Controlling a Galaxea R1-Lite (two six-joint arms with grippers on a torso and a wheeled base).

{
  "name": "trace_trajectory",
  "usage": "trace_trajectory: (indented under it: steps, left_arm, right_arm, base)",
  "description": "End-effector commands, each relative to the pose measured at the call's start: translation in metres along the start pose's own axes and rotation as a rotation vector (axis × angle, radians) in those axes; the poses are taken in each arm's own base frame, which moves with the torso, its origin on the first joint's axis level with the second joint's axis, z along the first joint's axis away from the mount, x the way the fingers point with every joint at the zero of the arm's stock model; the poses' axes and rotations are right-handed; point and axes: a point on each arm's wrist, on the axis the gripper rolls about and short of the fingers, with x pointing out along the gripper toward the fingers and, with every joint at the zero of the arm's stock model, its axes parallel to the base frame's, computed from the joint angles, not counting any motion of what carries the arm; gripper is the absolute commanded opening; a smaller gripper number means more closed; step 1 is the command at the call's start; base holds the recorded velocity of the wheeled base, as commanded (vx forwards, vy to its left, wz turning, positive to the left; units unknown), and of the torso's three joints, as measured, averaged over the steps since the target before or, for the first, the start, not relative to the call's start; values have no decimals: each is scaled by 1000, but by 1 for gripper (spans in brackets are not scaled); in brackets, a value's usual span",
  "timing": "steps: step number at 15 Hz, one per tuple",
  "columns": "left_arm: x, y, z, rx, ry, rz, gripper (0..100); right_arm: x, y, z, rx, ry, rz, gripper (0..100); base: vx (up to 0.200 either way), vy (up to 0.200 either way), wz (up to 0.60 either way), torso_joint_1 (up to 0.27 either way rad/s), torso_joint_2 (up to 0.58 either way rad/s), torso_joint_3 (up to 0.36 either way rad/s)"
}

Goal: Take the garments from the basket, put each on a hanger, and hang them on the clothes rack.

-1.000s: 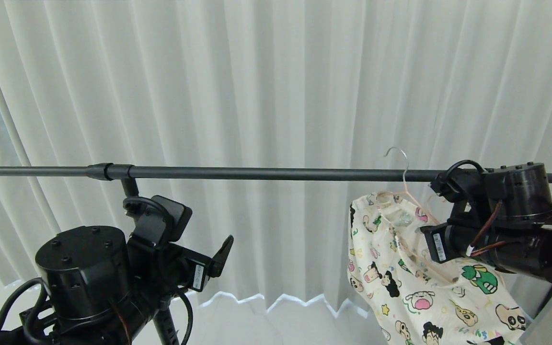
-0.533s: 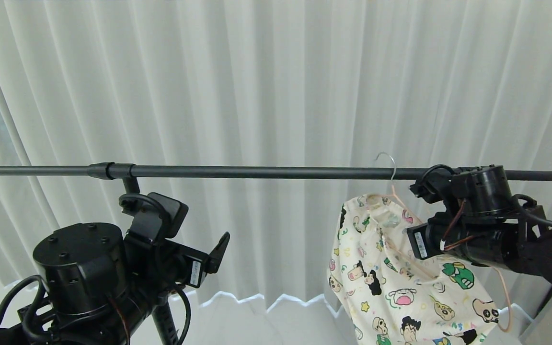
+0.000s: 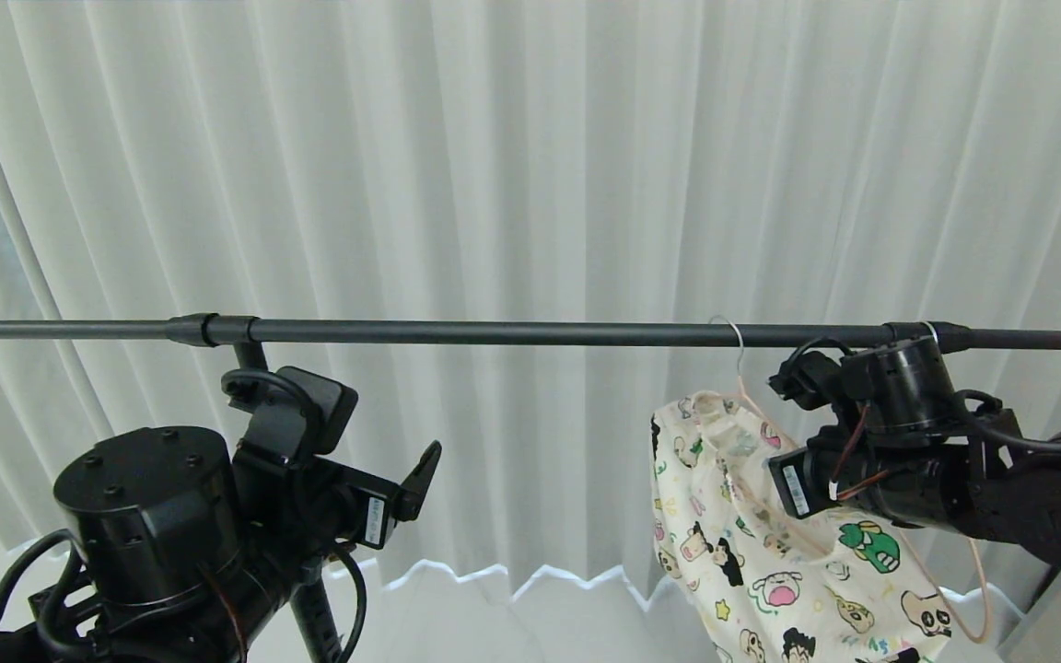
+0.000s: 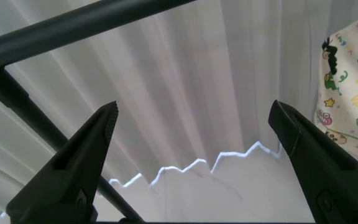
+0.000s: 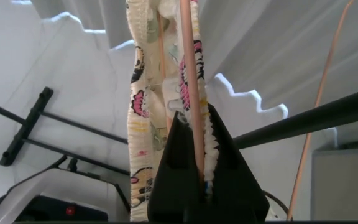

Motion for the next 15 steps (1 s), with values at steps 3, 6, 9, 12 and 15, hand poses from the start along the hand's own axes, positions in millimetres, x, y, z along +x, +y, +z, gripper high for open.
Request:
trace_trajectory:
  steps: [3, 6, 9, 12, 15]
  left_arm:
    - [0, 1, 0, -2, -2, 4, 100]
    - [7, 22, -2, -30, -4, 102, 100]
    - [12, 58, -11, -62, 34, 255, 100]
    - [13, 74, -18, -100, 57, 319, 100]
    - [12, 78, -23, -98, 80, 342, 100]
  right_arm:
    - [-8, -1, 4, 10, -26, 1, 100]
    - [-32, -6, 9, 49, -94, 8, 100]
    - [-69, -14, 19, 96, -207, 18, 100]
    - [-98, -24, 20, 135, -287, 5, 100]
    - [-117, -34, 16, 158, -336, -14, 100]
  base:
    - [0, 0, 0, 0, 0, 0]
    - [0, 0, 0, 0, 0, 0]
    - [0, 0, 0, 0, 0, 0]
    - [0, 0, 0, 0, 0, 0]
    - [0, 0, 0, 0, 0, 0]
